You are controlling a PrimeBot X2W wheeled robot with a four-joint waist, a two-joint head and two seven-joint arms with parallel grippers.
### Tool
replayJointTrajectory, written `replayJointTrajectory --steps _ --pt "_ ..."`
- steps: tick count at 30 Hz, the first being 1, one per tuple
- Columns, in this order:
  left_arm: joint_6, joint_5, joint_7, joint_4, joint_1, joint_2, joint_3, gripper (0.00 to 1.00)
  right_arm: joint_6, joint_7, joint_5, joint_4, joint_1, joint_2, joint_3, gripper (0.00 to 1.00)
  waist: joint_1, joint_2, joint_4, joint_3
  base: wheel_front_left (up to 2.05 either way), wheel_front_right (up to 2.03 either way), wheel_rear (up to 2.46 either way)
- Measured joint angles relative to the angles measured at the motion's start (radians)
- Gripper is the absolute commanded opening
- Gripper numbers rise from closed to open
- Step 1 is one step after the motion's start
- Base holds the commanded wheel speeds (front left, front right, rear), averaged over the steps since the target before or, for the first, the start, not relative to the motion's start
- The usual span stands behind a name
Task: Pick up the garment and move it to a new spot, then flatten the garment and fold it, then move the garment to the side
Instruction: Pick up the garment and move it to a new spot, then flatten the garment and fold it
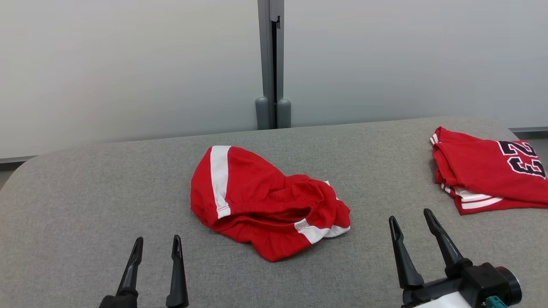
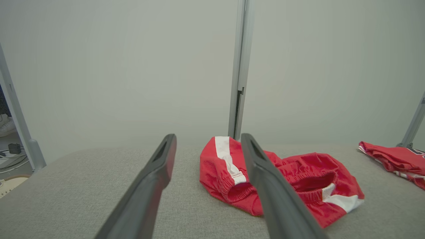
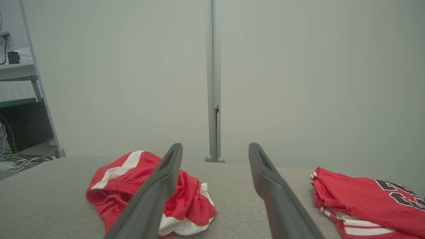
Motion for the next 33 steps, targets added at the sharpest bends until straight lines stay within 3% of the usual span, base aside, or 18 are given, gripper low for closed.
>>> replayJointTrajectory --steps 23,29,33 --pt "-0.011 -0.006 0.000 0.036 -0.003 0.000 0.002 1.00 0.000 0.000 0.000 0.005 -0.005 0.000 -0.008 1.00 0.0000 0.0000 0.011 0.016 0.00 0.00 0.00" --pt "-0.115 -0.007 0.002 0.225 -0.055 -0.001 -0.070 1.00 0.000 0.000 0.010 0.012 -0.014 -0.001 -0.020 1.00 0.0000 0.0000 0.007 0.032 0.00 0.00 0.00" --pt "-0.216 0.018 0.110 0.304 -0.220 0.020 -0.161 1.00 0.000 0.000 0.011 0.012 -0.033 -0.001 -0.022 1.00 0.0000 0.0000 -0.004 0.053 0.00 0.00 0.00"
